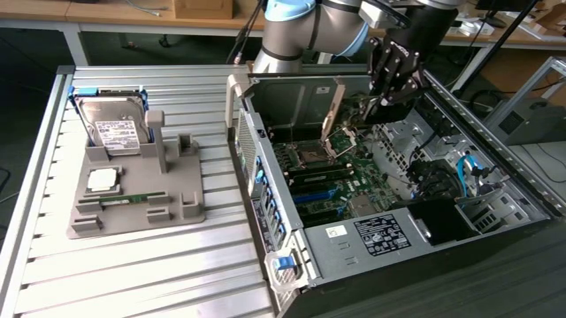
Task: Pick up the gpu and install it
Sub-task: 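Insert the gpu into the slot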
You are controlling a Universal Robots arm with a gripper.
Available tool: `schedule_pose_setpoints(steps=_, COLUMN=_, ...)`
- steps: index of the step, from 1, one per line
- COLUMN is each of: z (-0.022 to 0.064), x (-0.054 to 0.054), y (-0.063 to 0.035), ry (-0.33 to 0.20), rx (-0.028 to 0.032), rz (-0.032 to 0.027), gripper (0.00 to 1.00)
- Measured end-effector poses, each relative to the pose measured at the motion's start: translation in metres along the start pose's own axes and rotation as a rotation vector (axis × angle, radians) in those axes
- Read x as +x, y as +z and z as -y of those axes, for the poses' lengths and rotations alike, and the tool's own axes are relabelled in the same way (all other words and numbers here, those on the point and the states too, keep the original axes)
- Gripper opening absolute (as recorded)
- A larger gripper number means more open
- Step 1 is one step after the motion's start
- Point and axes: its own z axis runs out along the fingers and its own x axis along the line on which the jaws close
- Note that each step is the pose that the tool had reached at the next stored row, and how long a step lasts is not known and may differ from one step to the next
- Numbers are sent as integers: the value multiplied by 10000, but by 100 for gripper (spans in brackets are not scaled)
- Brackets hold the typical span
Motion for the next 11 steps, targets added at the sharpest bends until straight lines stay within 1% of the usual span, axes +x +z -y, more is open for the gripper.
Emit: schedule_pose_setpoints(steps=11, z=-22, x=6, y=24, ry=0, rx=0, rz=0, gripper=28)
